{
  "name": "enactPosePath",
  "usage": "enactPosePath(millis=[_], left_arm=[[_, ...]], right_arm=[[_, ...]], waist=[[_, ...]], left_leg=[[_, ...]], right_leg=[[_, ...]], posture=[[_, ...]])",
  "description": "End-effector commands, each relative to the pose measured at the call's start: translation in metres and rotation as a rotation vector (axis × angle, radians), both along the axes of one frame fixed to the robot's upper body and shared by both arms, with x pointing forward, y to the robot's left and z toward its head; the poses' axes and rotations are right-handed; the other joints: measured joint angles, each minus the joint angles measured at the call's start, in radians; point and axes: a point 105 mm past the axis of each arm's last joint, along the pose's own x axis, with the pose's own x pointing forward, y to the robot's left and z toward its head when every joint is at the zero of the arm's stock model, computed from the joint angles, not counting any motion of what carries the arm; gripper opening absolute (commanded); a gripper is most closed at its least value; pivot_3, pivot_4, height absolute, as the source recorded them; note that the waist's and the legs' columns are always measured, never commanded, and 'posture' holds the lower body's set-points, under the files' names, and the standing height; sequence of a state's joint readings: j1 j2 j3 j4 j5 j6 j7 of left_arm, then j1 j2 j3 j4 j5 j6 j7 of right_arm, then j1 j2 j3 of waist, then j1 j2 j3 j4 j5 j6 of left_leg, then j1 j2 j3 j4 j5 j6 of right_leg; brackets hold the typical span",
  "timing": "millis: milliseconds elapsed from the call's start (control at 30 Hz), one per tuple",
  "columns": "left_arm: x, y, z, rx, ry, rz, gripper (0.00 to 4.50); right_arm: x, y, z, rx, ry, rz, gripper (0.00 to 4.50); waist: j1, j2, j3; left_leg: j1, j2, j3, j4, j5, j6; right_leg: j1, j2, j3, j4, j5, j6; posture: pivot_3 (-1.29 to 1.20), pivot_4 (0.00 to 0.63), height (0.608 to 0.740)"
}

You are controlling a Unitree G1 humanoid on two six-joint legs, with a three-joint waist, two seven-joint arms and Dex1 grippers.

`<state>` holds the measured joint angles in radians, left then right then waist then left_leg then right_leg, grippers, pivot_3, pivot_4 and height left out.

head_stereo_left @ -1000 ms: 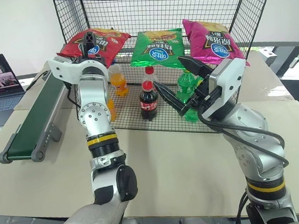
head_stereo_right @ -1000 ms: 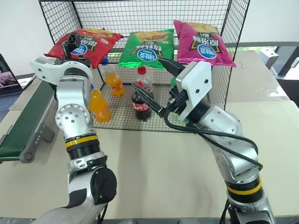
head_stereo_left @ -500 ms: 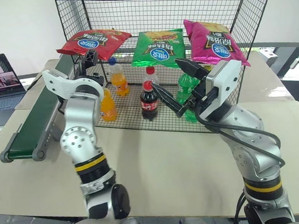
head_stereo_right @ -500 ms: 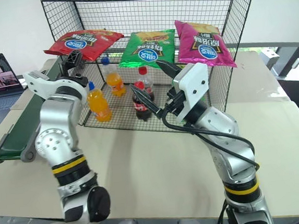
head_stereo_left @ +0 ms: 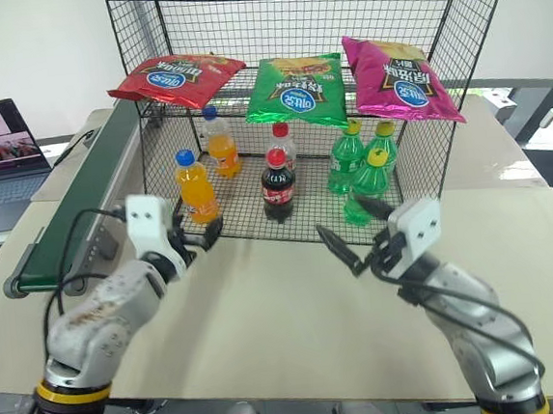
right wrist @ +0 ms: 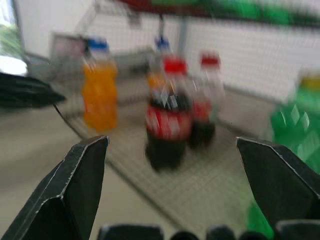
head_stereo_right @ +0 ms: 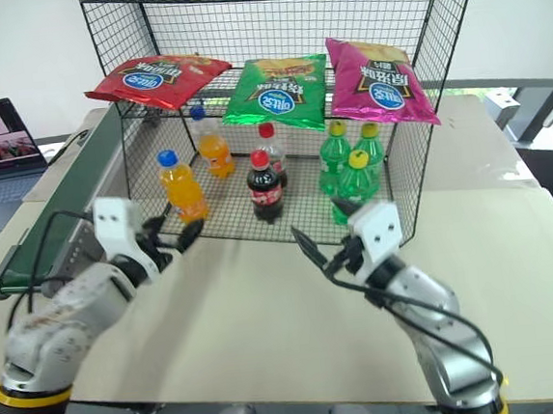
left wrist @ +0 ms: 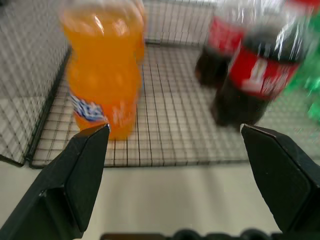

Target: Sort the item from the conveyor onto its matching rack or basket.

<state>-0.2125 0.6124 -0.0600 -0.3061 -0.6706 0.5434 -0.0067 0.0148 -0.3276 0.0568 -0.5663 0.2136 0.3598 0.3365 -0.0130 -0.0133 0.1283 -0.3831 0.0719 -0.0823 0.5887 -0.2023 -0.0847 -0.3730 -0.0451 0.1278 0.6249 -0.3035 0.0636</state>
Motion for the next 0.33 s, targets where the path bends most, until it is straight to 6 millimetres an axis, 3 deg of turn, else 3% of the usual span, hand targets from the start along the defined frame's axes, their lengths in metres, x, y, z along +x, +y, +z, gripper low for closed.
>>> enactPosePath(millis=[33,133,333], left_arm=[[0.008,0.01,-0.018,0.03,-0.048,0.058,4.46],[0.007,0.008,-0.034,0.031,-0.047,0.044,4.46],[0.002,-0.004,-0.047,0.004,-0.003,-0.024,4.46]], right_arm=[[0.001,-0.015,-0.016,-0.006,0.002,-0.133,4.5],[0.004,-0.025,-0.026,-0.014,0.008,-0.214,4.5],[0.008,-0.03,-0.024,0.002,-0.003,-0.283,4.5]], waist=[[-0.005,0.0,0.0],[-0.011,0.0,0.0],[-0.003,0.0,0.0]], left_leg=[[0.0,0.0,0.0,0.0,0.0,0.0],[0.0,0.0,0.0,0.0,-0.001,0.001],[0.0,0.0,0.0,0.0,-0.001,0.001]], right_leg=[[0.0,0.0,0.0,0.0,0.0,0.0],[0.0,0.0,0.001,0.0,0.0,0.0],[0.001,0.0,0.001,0.0,-0.001,0.001]], posture=[[0.0,0.15,0.74],[0.0,0.15,0.74],[0.0,0.15,0.74]])
